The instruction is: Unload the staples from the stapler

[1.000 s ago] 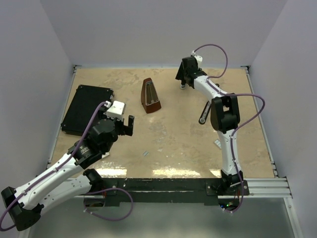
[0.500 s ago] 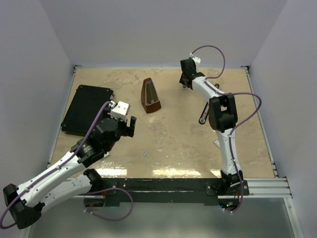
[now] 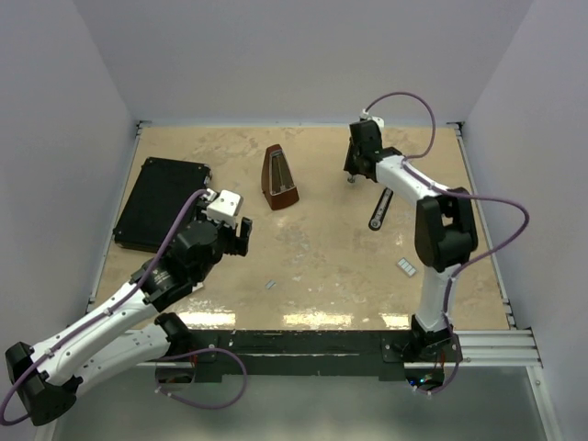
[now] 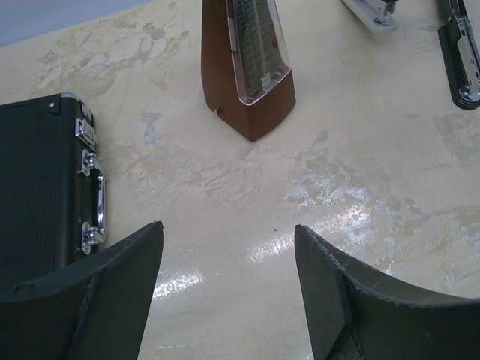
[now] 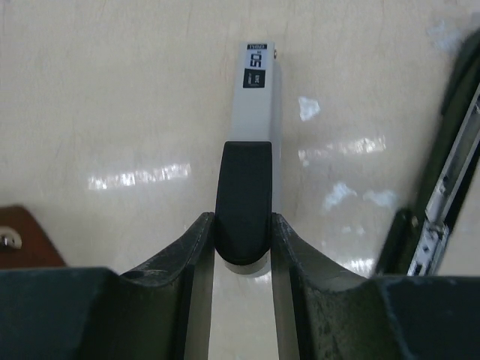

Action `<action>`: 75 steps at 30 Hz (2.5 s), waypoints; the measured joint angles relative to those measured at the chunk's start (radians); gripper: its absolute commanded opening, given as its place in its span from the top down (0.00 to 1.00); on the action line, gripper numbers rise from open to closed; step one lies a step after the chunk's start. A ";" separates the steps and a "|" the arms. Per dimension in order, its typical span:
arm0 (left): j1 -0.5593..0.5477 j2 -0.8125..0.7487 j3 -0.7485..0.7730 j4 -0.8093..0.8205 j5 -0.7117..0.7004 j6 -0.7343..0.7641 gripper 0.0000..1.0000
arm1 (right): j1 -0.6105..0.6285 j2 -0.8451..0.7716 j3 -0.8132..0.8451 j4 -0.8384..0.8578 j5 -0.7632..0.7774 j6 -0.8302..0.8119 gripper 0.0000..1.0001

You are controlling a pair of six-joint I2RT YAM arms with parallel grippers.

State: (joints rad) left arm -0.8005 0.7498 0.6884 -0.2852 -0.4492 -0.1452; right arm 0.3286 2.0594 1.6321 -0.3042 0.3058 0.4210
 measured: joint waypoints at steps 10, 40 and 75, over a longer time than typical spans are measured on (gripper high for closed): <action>0.000 -0.006 0.000 -0.001 0.005 0.000 0.27 | 0.124 -0.395 -0.449 -0.026 -0.040 0.005 0.96; 0.001 -0.021 0.000 0.008 0.018 0.008 0.30 | 0.322 -0.375 -0.618 -0.026 -0.017 0.077 0.86; -0.045 0.485 0.063 0.428 0.446 -0.632 0.42 | 0.328 -1.099 -0.930 0.181 -0.427 0.258 1.00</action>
State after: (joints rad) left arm -0.8459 1.2346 0.7513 0.1429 -0.0036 -0.7769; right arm 0.6563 0.9604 0.7017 -0.1230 -0.1215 0.6792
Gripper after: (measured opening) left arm 0.611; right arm 0.342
